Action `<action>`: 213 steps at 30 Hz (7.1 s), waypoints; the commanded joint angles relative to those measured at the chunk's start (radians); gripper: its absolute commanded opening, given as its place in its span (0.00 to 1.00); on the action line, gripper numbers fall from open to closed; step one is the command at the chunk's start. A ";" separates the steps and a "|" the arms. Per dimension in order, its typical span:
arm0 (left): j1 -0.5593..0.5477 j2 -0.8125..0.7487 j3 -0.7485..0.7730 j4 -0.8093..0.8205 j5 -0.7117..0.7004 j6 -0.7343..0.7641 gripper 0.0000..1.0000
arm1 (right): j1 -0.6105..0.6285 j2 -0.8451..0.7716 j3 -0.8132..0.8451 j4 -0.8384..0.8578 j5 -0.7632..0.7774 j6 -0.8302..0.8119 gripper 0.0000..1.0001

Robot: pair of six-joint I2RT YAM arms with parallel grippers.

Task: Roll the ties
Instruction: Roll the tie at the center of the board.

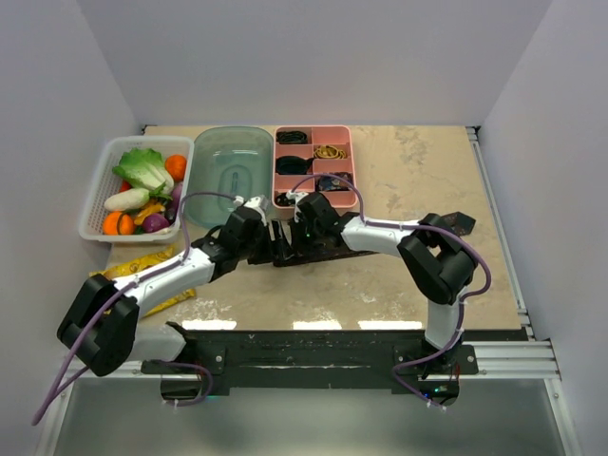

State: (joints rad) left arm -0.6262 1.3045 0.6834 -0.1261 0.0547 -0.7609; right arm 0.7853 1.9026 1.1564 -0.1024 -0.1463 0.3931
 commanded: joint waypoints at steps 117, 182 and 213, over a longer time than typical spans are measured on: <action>0.095 0.133 0.185 -0.187 0.013 0.202 0.00 | 0.037 0.036 0.126 -0.051 -0.090 -0.007 0.00; -0.069 0.223 0.355 -0.348 -0.259 0.268 0.00 | 0.034 0.105 0.146 0.145 -0.309 0.153 0.00; -0.101 0.210 0.327 -0.543 -0.461 0.264 0.00 | -0.069 0.003 0.045 0.056 -0.312 0.127 0.00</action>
State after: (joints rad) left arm -0.7151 1.4990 0.9836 -0.6312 -0.3527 -0.4961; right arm 0.7288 1.9820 1.2160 -0.0055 -0.4908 0.5659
